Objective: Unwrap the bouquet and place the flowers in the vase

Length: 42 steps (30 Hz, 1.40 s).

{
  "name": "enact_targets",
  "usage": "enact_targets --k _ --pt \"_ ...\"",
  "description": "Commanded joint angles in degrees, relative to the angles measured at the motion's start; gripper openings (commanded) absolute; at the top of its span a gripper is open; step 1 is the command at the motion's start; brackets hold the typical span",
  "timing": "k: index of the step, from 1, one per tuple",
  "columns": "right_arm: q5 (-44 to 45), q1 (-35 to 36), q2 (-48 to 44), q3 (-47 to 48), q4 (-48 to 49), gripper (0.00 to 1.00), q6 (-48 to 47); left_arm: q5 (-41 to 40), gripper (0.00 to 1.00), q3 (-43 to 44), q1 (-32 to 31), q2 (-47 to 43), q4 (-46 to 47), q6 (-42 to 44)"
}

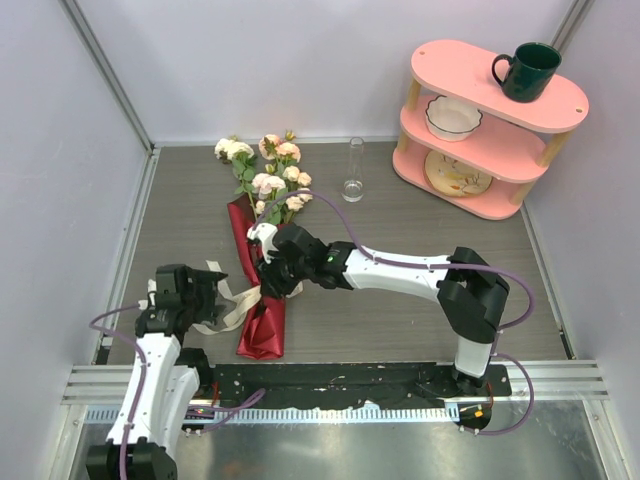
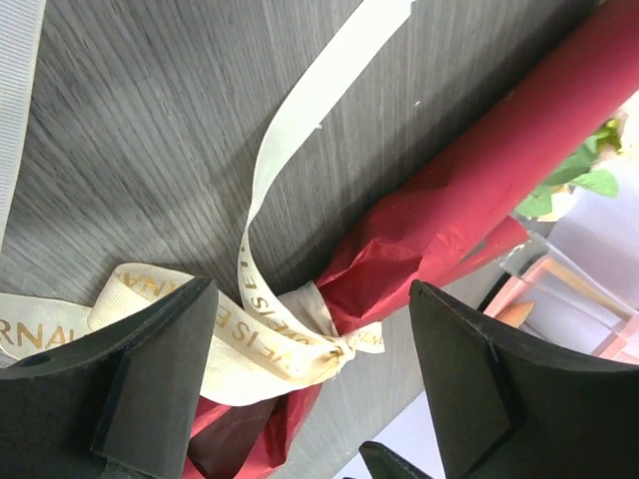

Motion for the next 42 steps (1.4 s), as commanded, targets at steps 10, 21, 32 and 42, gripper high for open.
enact_targets --k 10,21,32,42 --pt "0.0 0.9 11.4 21.1 -4.0 0.51 -13.8 -24.6 0.73 13.2 0.4 -7.5 -27.3 2.2" --pt "13.5 7.3 34.1 47.9 -19.2 0.6 -20.5 -46.6 0.8 35.2 -0.1 -7.3 -39.8 6.7" --pt "20.8 9.0 38.9 52.9 -21.8 0.23 -19.7 -44.1 0.82 30.4 -0.3 -10.0 -40.6 9.5" --pt "12.6 1.4 14.4 40.1 -8.3 0.01 -5.9 -23.4 0.74 18.2 -0.2 -9.4 -28.5 11.8"
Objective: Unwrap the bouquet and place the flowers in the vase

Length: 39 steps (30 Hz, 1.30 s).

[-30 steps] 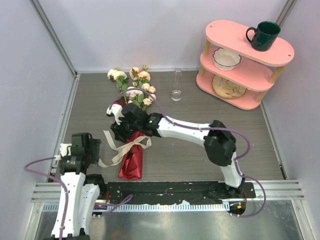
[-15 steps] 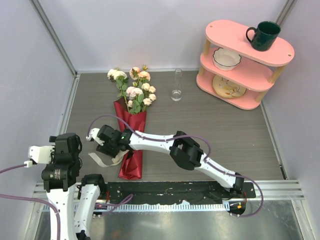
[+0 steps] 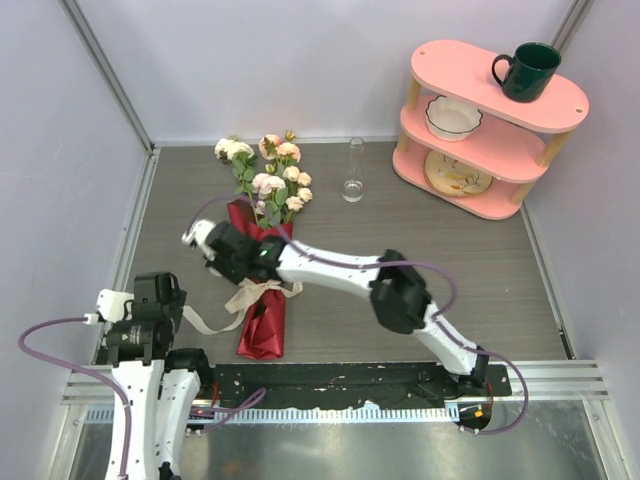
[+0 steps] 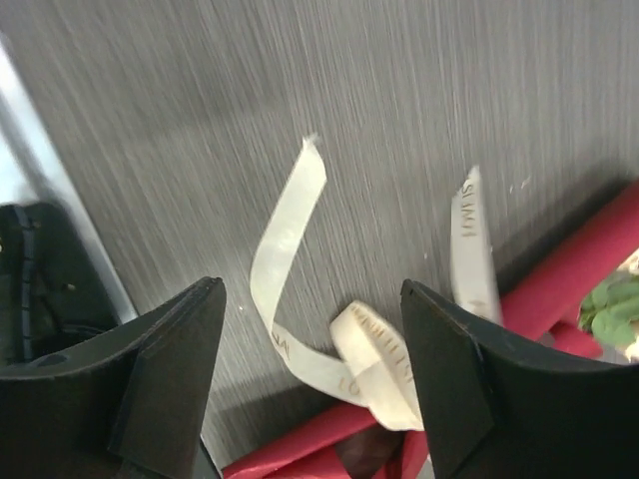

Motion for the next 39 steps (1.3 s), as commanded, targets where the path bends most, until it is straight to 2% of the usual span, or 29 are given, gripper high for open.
enact_targets --k 1,2,4,5,6,8,15,20,24,28,29,30,32,34,36,38,39 --pt "-11.3 -6.9 -21.9 -10.9 17.2 0.01 11.9 14.4 0.73 -6.0 -0.1 0.5 9.8 1.7" --pt "-14.3 -8.1 -27.3 -17.7 20.3 0.01 14.5 16.6 0.73 -7.4 -0.1 0.9 13.0 1.6" --pt "-19.3 -11.7 -31.3 -23.7 27.9 0.01 21.4 22.5 0.81 -10.9 -0.1 2.9 16.2 1.3" --pt "-20.5 -12.7 -34.9 -28.9 29.2 0.01 23.4 23.4 0.85 -11.5 -0.1 3.8 17.3 0.6" --pt "-21.4 -13.6 -36.4 -31.4 32.5 0.01 26.3 23.9 0.95 -12.1 -0.1 5.7 16.8 -0.3" --pt "-22.8 -15.1 -39.3 -38.1 37.7 0.01 28.0 24.9 1.0 -13.5 -0.1 7.0 17.3 -1.7" --pt "-24.6 -15.4 -44.7 -46.8 42.9 0.01 28.8 26.3 0.99 -19.0 -0.1 7.6 20.2 -10.5" --pt "-24.7 -15.7 -46.7 -49.8 44.8 0.01 28.8 28.2 0.97 -23.8 -0.1 11.3 29.0 -12.6" --pt "-25.3 -15.8 -47.4 -49.8 45.0 0.01 28.7 27.9 0.83 -24.4 -0.2 13.6 29.7 -14.1" --pt "-25.1 -15.8 -47.9 -49.8 45.2 0.01 28.7 22.9 0.66 -23.3 -0.1 12.9 26.3 -13.6" --pt "-25.1 -15.8 -48.1 -49.8 45.3 0.01 28.7 22.6 0.54 -23.5 0.0 12.5 26.3 -13.6" --pt "-25.2 -15.8 -48.2 -49.7 45.5 0.01 28.8 22.3 0.47 -24.3 -0.1 11.5 26.5 -13.5" --pt "-24.8 -15.8 -48.6 -49.8 45.9 0.01 29.0 23.1 0.37 -25.6 -0.1 10.6 27.1 -14.0" --pt "-24.7 -15.8 -48.7 -49.9 46.6 0.01 29.4 24.2 0.32 -28.0 -0.1 9.5 28.9 -14.1" --pt "-24.7 -15.8 -48.9 -49.9 47.1 0.01 29.5 24.5 0.21 -29.4 -0.1 9.0 29.5 -14.0" --pt "-24.6 -15.8 -49.1 -50.0 47.2 0.01 29.4 23.9 0.13 -29.2 -0.1 8.0 28.6 -13.6" --pt "-24.4 -15.8 -49.2 -50.0 47.3 0.01 29.3 23.6 0.16 -28.7 -0.1 7.8 27.8 -13.1"
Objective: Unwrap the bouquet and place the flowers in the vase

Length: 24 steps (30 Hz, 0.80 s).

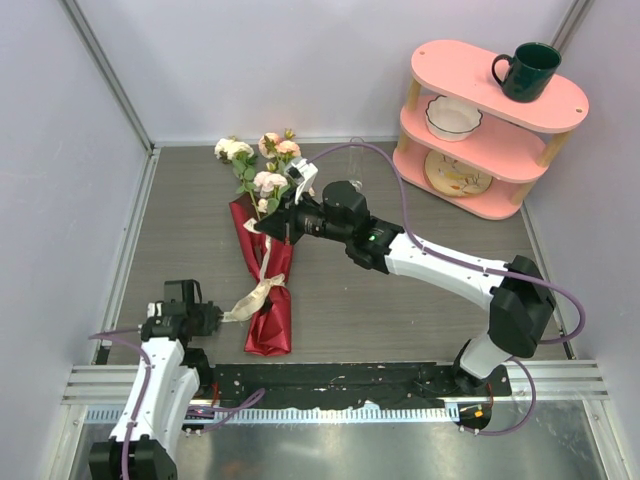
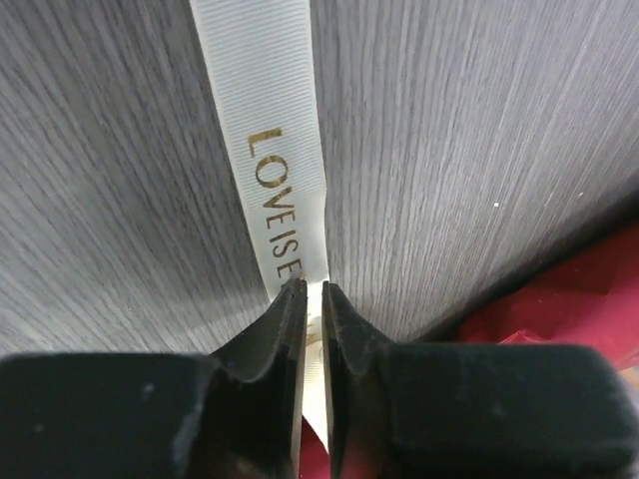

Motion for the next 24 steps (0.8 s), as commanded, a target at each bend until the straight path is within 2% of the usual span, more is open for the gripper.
enact_targets --k 1,4,7,8,10,12,14,15,17,18,20,21,22,24 --pt "0.3 0.0 -2.9 0.3 3.8 0.01 0.3 -2.6 0.29 -0.5 0.0 -0.5 -1.9 2.0" --pt "0.5 0.0 -2.8 0.9 2.4 0.01 -1.7 -6.1 0.44 4.2 0.0 1.6 -5.4 6.4" --pt "1.9 0.0 -3.7 0.9 1.0 0.01 -2.5 -3.9 0.4 8.1 0.0 3.0 -4.8 12.3" --pt "2.0 0.0 -3.9 0.9 1.0 0.01 -2.6 -0.8 0.39 9.4 0.0 2.6 -2.3 16.1" --pt "2.0 -0.1 -4.1 1.5 0.3 0.01 -2.8 14.5 0.38 9.8 0.0 1.5 10.2 26.9" --pt "0.4 0.0 -4.0 1.8 0.2 0.01 -1.9 21.4 0.35 8.7 0.0 -1.2 22.6 28.2" --pt "-1.2 0.0 -3.9 2.0 0.9 0.01 -0.7 24.4 0.34 7.5 0.1 -1.8 29.3 26.5" --pt "-1.9 0.2 -3.9 2.0 1.7 0.01 0.4 25.2 0.35 7.4 0.1 0.0 35.0 25.7" --pt "-3.6 0.7 -3.7 2.3 2.4 0.01 1.0 29.8 0.29 7.6 0.0 4.9 41.4 22.3" --pt "-3.8 1.0 -3.7 2.4 2.7 0.01 1.5 31.9 0.26 7.7 -0.1 11.9 50.7 21.1" --pt "-4.7 1.3 -3.3 2.8 3.4 0.01 2.1 39.2 0.19 10.1 -1.8 19.4 59.3 18.7" --pt "-5.2 1.2 -3.0 3.0 3.7 0.01 2.7 41.2 0.17 11.7 -2.8 27.5 64.0 18.9" --pt "-6.0 1.3 -2.7 3.3 4.2 0.01 3.8 42.9 0.13 13.6 -6.4 30.7 64.6 19.4" --pt "-7.0 1.3 -2.2 3.9 5.2 0.01 5.1 43.8 0.06 17.6 -9.7 36.6 64.3 21.2"
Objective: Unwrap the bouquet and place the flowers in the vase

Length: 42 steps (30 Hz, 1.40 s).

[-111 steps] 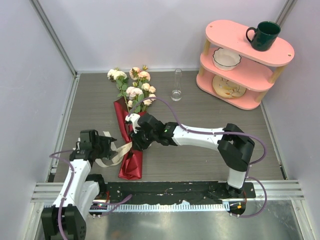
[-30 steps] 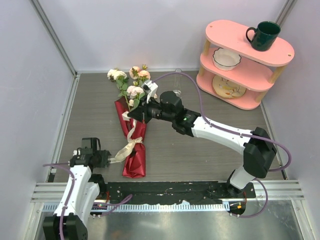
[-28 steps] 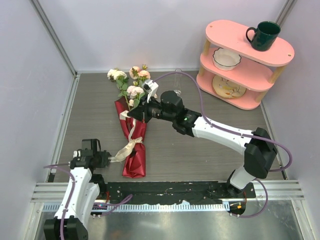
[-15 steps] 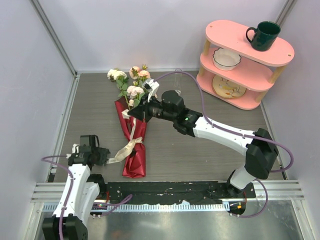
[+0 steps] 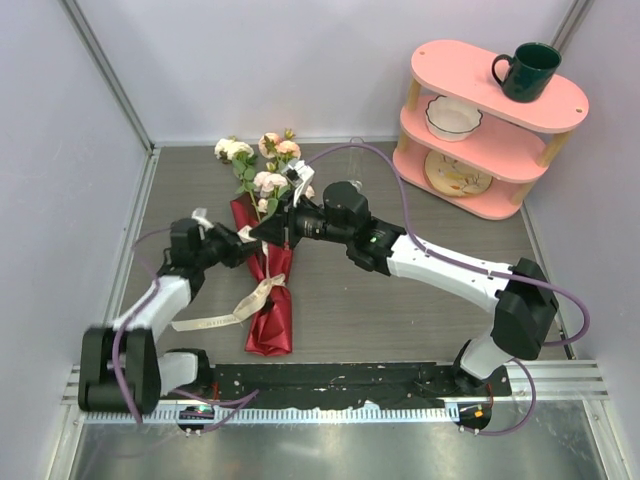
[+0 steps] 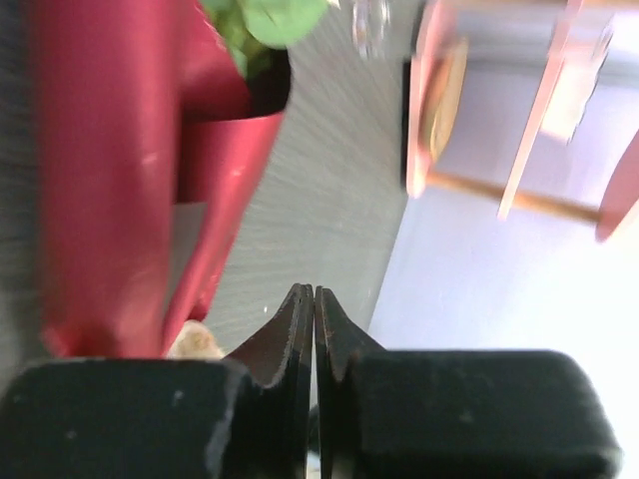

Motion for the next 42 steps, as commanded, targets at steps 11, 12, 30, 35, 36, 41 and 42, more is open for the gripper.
enact_targets --k 11,12,30,35,36,41,42 --pt "25.8 1.3 -18.1 2.2 -7.3 0.01 -6.9 -2.2 0.0 4.4 -7.2 18.8 2.1 9.9" --pt "33.3 1.3 -19.8 0.4 -8.1 0.01 -8.1 -2.4 0.0 4.3 -7.0 18.7 1.8 10.8" --pt "33.0 -14.1 -17.1 -17.9 -29.1 0.57 -7.1 2.7 0.3 9.7 -6.7 3.5 -11.9 17.4" --pt "8.3 -4.8 -9.1 -16.1 -21.8 0.82 -12.7 2.5 0.39 8.0 -6.7 -5.6 -15.5 17.4" --pt "6.8 -3.1 -7.7 -14.6 -21.3 0.83 -13.1 1.4 0.43 7.3 -6.7 -7.7 -16.0 17.5" --pt "0.6 0.4 0.1 -14.7 -14.8 0.81 -10.9 -3.0 0.53 7.9 -6.7 -21.3 -23.8 19.9" --pt "0.3 0.4 0.5 -15.7 -14.1 0.8 -10.5 -3.6 0.54 8.7 -6.7 -22.7 -25.3 20.5"
